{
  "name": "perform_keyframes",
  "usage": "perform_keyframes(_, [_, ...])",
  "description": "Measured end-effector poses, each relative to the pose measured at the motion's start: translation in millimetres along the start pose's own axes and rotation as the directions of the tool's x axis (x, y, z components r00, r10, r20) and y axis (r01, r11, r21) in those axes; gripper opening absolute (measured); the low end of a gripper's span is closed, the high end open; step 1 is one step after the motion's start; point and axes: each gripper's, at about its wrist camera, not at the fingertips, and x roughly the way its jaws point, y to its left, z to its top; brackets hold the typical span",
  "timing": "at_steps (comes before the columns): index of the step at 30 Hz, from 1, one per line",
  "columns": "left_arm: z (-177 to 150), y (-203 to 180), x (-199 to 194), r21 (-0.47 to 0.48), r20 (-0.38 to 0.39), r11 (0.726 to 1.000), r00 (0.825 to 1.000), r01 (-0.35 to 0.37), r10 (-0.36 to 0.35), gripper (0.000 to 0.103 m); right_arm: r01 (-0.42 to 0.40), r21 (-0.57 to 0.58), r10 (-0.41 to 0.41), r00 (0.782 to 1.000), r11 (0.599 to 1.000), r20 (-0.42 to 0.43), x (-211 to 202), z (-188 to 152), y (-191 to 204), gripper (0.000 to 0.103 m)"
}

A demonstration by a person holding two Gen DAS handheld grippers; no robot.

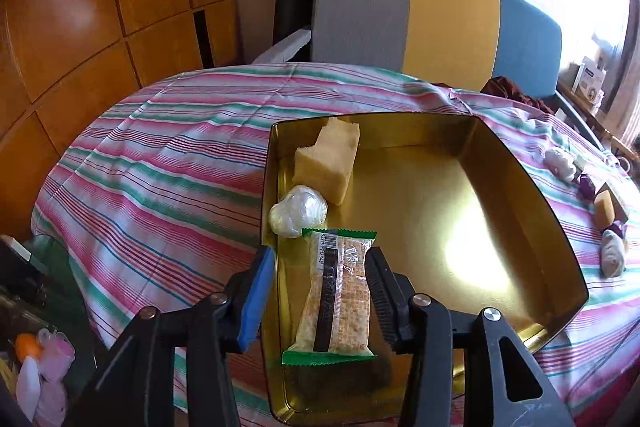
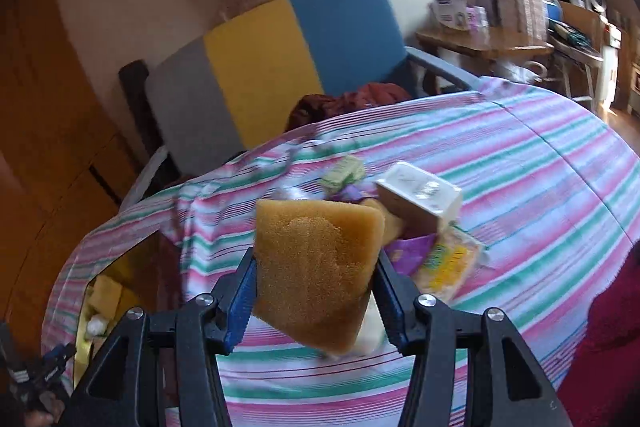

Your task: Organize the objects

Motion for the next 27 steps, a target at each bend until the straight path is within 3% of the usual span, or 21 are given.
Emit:
perform_keyframes(4, [-2, 6, -7, -0.021, 0.016, 1.000, 1.000, 0.006, -0.006, 0.049, -0.168, -0.158, 0.149, 0.981, 0.973, -0.125, 24, -12, 75, 0.055])
perform_keyframes(9, [-4, 17, -10, -0.046, 0.021, 0.999, 1.000, 0.000, 0.001, 0.051, -0.344, -0.276, 0.258, 0.917, 0.897, -0.304, 64, -46, 158, 0.055])
perform_keyframes(16, [-9, 48, -10, -0.125, 0.021, 0.992, 0.999, -0.027, 0.030, 0.057, -0.503, -0.337, 0.319, 0.822, 0.796, -0.472, 99, -86, 239, 0.055])
perform_keyframes(23, [-15, 83, -11, -0.207, 0.017, 0.975, 0.996, -0.078, 0.083, 0.057, -0.644, -0.351, 0.343, 0.702, 0.679, -0.625, 122, -133, 300, 0.058])
perform_keyframes(27, [-20, 93, -9, -0.228, 0.007, 0.970, 0.996, -0.085, 0.089, 0.059, -0.663, -0.362, 0.313, 0.675, 0.655, -0.669, 128, -156, 317, 0.061])
